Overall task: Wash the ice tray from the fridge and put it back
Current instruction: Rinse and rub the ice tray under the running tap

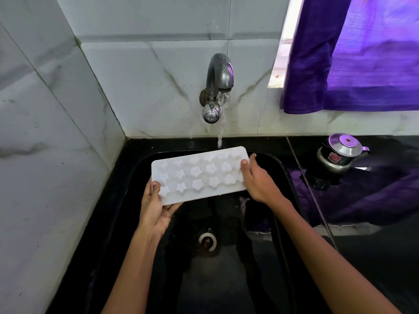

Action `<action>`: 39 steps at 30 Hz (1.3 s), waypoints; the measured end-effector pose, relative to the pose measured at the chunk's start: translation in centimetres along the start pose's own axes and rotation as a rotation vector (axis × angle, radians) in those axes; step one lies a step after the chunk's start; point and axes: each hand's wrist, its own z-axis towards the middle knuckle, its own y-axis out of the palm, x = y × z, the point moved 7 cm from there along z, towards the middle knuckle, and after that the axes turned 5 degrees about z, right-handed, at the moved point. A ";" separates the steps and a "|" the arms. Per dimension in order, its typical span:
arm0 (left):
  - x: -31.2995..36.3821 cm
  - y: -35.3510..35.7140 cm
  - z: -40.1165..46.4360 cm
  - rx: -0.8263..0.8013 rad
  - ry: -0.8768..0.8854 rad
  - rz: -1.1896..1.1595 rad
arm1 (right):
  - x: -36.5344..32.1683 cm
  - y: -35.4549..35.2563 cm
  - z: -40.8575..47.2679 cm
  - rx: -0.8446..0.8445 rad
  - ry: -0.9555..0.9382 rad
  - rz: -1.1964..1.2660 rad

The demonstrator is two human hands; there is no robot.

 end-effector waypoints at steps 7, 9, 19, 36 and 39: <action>1.4 -0.1 -0.6 0.005 0.169 0.333 | 2.1 -2.1 -1.0 0.026 0.028 0.429; 1.4 -0.1 -0.7 0.010 0.209 0.452 | 2.8 -2.4 -1.5 0.051 0.038 0.481; -0.2 0.3 -1.7 -0.088 0.036 0.543 | 4.2 -3.0 -3.1 0.192 -0.057 0.487; -9.7 -5.1 -5.6 -0.042 -0.479 0.291 | 9.3 1.6 -10.4 0.182 -0.178 0.268; -8.6 -5.2 -5.3 0.031 -0.407 0.164 | 8.0 1.4 -9.3 0.055 -0.202 0.128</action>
